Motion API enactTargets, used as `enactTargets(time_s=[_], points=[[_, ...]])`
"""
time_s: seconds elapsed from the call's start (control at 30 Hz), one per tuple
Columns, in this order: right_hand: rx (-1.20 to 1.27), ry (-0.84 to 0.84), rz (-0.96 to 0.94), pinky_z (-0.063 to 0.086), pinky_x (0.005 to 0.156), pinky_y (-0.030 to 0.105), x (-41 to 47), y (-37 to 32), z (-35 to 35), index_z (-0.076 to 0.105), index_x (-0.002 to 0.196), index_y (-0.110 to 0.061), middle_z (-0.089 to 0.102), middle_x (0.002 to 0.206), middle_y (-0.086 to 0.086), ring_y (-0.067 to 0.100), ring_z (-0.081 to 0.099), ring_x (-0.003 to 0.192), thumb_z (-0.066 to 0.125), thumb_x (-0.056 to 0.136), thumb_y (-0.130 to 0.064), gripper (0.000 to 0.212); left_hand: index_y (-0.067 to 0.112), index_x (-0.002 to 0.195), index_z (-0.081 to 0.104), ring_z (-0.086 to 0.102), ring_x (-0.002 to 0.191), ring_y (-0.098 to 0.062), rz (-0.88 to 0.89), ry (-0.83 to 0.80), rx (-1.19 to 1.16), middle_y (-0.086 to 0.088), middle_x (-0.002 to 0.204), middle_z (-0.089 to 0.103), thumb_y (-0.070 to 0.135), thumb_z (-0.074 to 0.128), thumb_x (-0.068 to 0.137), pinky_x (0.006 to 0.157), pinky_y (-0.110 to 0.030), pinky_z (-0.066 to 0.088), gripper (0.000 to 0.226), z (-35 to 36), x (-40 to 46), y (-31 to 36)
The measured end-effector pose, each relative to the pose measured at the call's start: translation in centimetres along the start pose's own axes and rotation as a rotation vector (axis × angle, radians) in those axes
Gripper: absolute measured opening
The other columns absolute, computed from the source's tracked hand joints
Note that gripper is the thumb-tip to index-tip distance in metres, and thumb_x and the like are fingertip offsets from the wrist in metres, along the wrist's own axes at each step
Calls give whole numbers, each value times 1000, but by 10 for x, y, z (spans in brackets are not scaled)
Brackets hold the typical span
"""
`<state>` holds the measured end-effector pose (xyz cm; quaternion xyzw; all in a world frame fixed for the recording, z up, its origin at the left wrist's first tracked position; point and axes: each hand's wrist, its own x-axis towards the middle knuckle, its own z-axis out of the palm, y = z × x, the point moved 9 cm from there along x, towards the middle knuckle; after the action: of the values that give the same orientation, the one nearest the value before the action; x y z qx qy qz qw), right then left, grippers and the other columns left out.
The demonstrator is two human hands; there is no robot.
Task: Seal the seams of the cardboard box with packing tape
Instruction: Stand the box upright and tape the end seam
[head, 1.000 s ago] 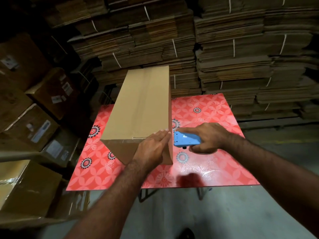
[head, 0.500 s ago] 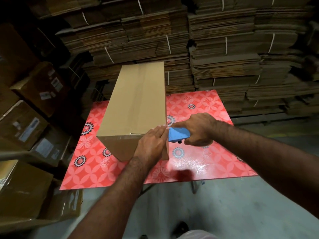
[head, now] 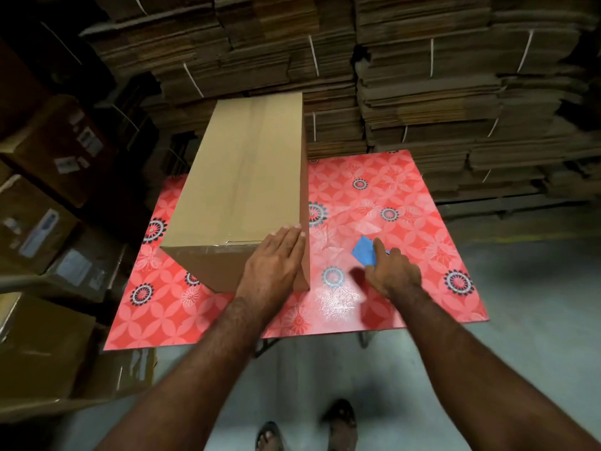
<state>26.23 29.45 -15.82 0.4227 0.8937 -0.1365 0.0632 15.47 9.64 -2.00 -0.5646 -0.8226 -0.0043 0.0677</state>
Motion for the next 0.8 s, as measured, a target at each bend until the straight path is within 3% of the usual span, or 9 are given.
enactTargets(time_s=[0.13, 0.27, 0.37, 0.43, 0.53, 0.6, 0.67, 0.73, 0.8], points=[[-92, 148, 32, 48, 87, 45, 5, -10, 28, 45, 143, -12, 62, 117, 21, 38, 61, 104, 55, 85, -26, 60, -7, 131, 59, 56, 127, -41, -18, 40, 16, -25, 139, 57, 1, 21, 74, 103, -53, 49, 69, 0, 1, 2], [-230, 12, 45, 48, 91, 44, 7, -16, 61, 12, 158, -11, 47, 141, 20, 33, 52, 122, 45, 98, -19, 69, -7, 125, 64, 60, 122, -42, -27, 77, 42, -26, 134, 60, 2, 29, 78, 100, -52, 51, 60, 4, 4, 2], [-210, 37, 40, 53, 86, 42, 12, -19, 76, 3, 158, -4, 48, 140, 24, 32, 55, 119, 35, 101, -9, 66, -6, 122, 66, 61, 121, -41, -32, 127, 53, -25, 133, 62, 5, 30, 79, 100, -51, 51, 57, 3, 5, 4], [-136, -11, 62, 51, 91, 47, 11, -19, 81, 0, 158, -3, 45, 140, 28, 36, 53, 121, 31, 103, -9, 63, -6, 122, 66, 61, 121, -40, -34, 147, 46, -25, 133, 62, 7, 29, 77, 100, -51, 51, 60, 2, 4, 4], [-44, -92, 62, 47, 98, 46, 7, -23, 66, 9, 156, 0, 47, 139, 27, 37, 51, 123, 40, 100, -21, 67, -3, 125, 65, 59, 125, -39, -38, 125, 47, -24, 136, 60, 9, 40, 76, 105, -49, 48, 56, 7, 4, 3], [-53, -88, 72, 50, 94, 40, 7, -29, 41, 33, 146, -2, 56, 130, 21, 35, 56, 118, 50, 89, -19, 61, 1, 128, 63, 58, 127, -37, -33, 103, -2, -21, 137, 59, 6, 61, 69, 107, -47, 46, 59, 9, 5, 4], [94, -13, 65, 52, 92, 45, 4, -42, 4, 53, 128, -10, 61, 121, 19, 39, 59, 112, 50, 85, -23, 45, 6, 137, 56, 54, 130, -34, -27, 106, -119, -18, 141, 57, 7, 69, 63, 112, -44, 40, 75, 5, 6, 5], [316, 128, -11, 51, 93, 43, -2, -66, -38, 62, 125, -10, 66, 117, 19, 38, 62, 109, 52, 89, -24, 40, 10, 148, 43, 50, 133, -32, -43, 100, -352, -13, 145, 53, 6, 62, 64, 116, -40, 34, 86, -4, 4, -1], [499, 309, -128, 50, 91, 38, -17, -95, -82, 67, 122, -8, 70, 113, 17, 33, 65, 104, 57, 91, -20, 34, 15, 153, 34, 51, 128, -29, -103, 92, -605, -9, 145, 54, 5, 55, 65, 111, -37, 40, 91, -14, 0, -18]])
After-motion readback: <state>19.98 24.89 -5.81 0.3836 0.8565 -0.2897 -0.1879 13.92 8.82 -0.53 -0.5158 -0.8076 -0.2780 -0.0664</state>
